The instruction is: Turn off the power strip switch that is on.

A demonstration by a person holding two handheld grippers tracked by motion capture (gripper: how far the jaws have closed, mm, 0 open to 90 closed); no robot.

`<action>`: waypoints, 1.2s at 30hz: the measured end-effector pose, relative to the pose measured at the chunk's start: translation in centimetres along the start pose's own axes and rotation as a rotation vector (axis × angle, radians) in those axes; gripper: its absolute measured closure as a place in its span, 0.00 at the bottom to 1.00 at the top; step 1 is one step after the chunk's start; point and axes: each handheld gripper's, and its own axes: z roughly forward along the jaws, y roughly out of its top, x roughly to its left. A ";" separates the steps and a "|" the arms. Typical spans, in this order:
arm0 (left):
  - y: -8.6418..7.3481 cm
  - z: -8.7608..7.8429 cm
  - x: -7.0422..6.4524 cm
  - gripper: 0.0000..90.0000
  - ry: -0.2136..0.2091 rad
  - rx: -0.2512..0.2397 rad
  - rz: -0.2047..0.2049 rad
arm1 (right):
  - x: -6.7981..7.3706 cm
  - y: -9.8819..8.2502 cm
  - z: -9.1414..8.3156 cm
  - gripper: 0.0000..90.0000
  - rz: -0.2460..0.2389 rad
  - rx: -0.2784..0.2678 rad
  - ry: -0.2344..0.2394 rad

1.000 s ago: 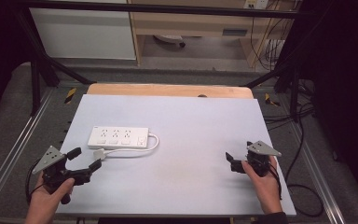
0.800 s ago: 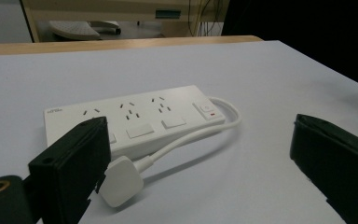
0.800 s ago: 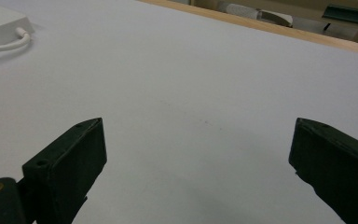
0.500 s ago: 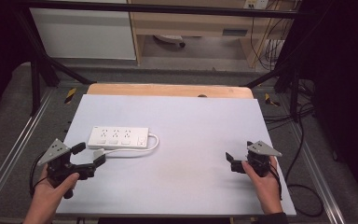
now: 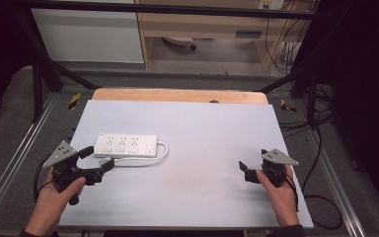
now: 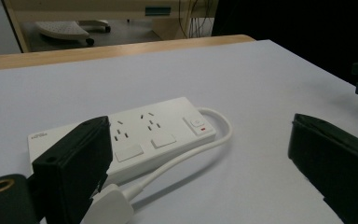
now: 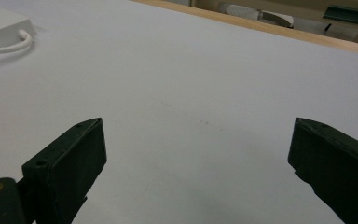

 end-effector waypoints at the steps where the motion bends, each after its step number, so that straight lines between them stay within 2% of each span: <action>1: 0.2 0.1 0.0 0.07 -0.002 0.003 0.002 | 0.0 0.0 0.0 0.05 0.000 0.000 0.000; 17: 1.2 0.7 0.3 0.07 -0.003 0.011 -0.001 | 0.0 0.0 0.0 0.05 -0.002 -0.001 -0.002; 30: 2.0 1.5 0.3 0.07 -0.005 0.028 0.020 | 0.0 0.0 0.0 0.05 -0.005 0.001 -0.004; 36: 2.4 2.1 0.5 0.07 0.002 0.032 0.017 | 0.0 0.0 0.0 0.05 -0.005 0.004 -0.004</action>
